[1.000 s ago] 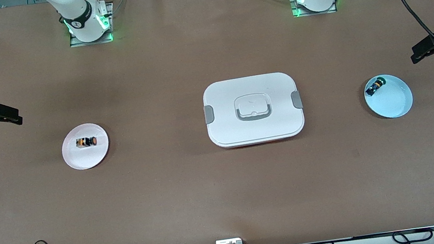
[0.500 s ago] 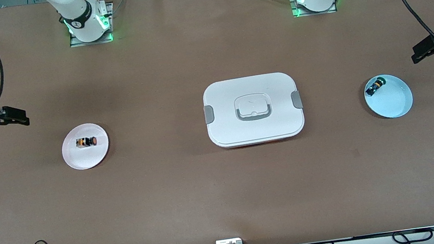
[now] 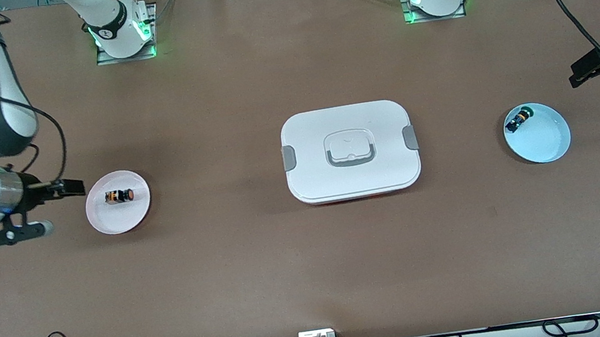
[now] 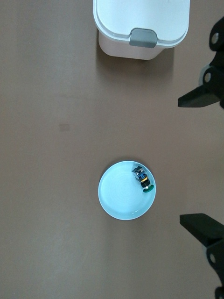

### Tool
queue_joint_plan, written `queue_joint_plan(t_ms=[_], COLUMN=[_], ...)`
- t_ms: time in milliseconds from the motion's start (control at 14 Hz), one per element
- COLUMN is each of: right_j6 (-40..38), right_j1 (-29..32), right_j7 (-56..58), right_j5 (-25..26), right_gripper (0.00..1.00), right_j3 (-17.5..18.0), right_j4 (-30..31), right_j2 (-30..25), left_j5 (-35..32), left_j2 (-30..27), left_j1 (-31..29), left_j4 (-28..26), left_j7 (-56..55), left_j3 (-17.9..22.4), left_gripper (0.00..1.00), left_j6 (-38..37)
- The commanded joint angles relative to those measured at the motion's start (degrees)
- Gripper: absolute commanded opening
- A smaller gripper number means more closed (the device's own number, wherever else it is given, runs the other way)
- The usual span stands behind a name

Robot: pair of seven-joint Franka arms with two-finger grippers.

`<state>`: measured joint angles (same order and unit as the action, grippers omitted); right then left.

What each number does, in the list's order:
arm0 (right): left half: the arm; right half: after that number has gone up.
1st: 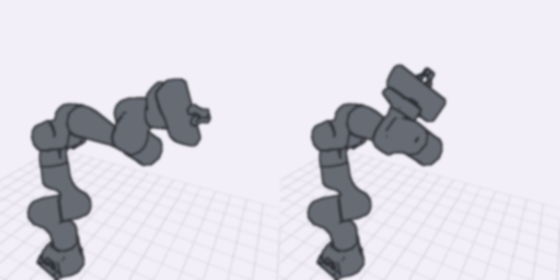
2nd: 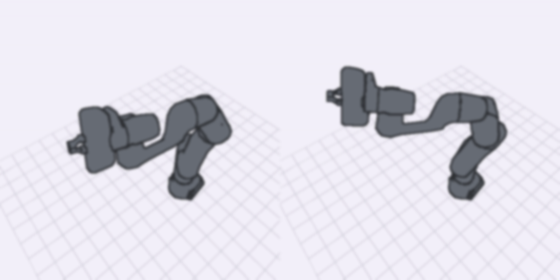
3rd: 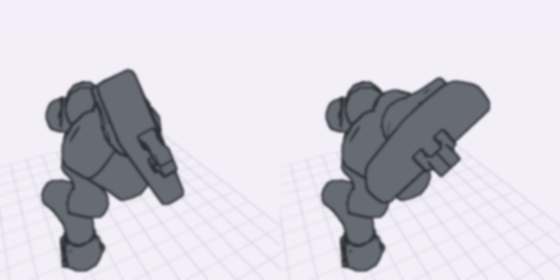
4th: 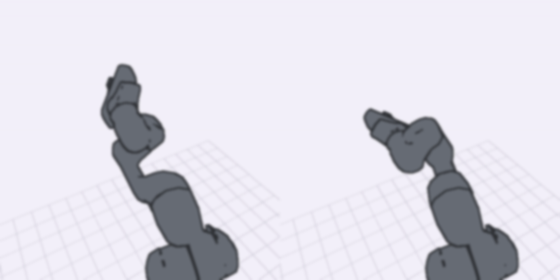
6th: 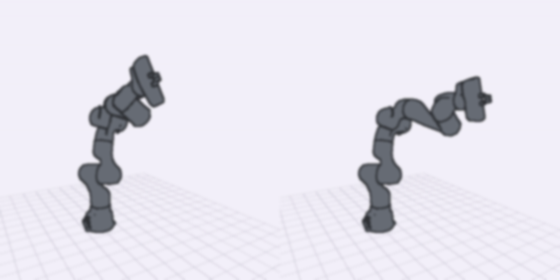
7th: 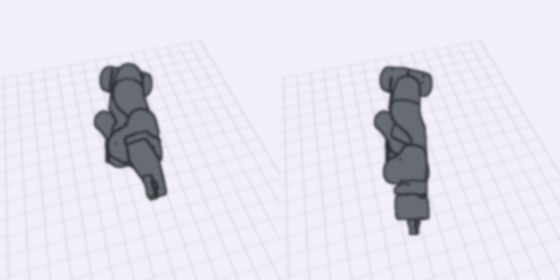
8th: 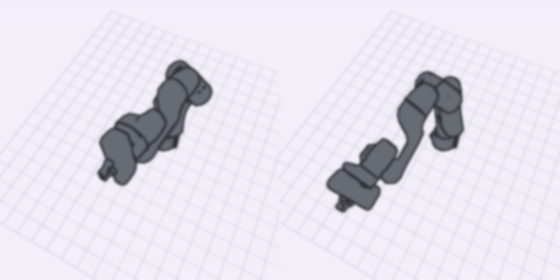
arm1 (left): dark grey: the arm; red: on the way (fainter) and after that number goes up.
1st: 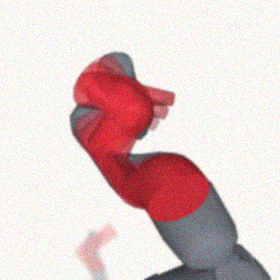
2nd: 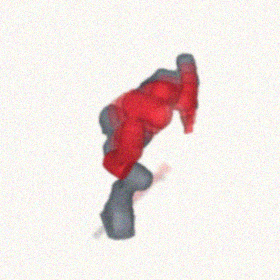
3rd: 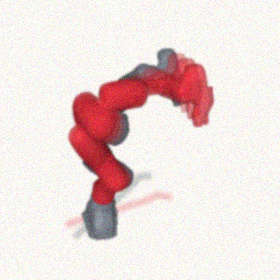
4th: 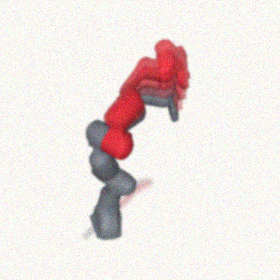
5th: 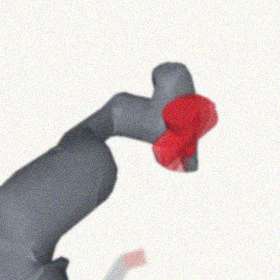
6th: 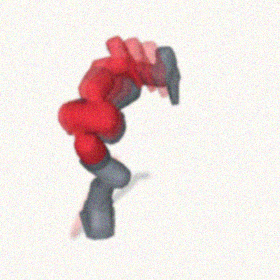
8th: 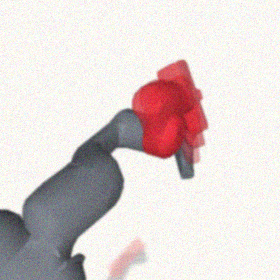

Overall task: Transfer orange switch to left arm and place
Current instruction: 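Lower the right gripper onto the orange switch on the white plate, then close the right gripper on the orange switch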

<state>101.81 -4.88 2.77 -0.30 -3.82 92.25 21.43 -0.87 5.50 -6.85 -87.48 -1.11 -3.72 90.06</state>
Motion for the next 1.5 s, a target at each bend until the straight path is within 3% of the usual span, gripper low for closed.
queue_joint_plan(t_ms=[0,429,643,1143,1429], right_j6=[5.12,24.98,31.93,45.30,46.63], right_j1=[-0.04,1.02,1.01,1.19,1.28], right_j7=[-1.18,-0.22,0.04,3.21,3.39], right_j5=[-1.81,-1.55,-1.55,-1.55,-1.55], right_gripper=[1.00,1.00,1.00,1.00,1.00], right_j3=[0.04,0.21,0.30,0.30,0.30], right_j4=[2.13,18.73,23.66,31.23,31.94], right_j2=[2.47,1.60,1.94,2.47,2.83], left_j5=[1.13,1.13,1.13,1.13,1.13], left_j2=[-1.02,-0.93,-0.93,-0.93,-0.93], left_j1=[-0.10,-0.18,-0.18,-0.18,-0.18], left_j4=[-0.33,-0.41,-0.33,-0.33,-0.33], left_j7=[0.14,0.14,0.23,0.23,0.23], left_j3=[0.38,0.56,0.56,0.56,0.56], left_gripper=[1.00,1.00,1.00,1.00,1.00], left_j6=[-0.76,-1.03,-1.03,-1.03,-1.03])
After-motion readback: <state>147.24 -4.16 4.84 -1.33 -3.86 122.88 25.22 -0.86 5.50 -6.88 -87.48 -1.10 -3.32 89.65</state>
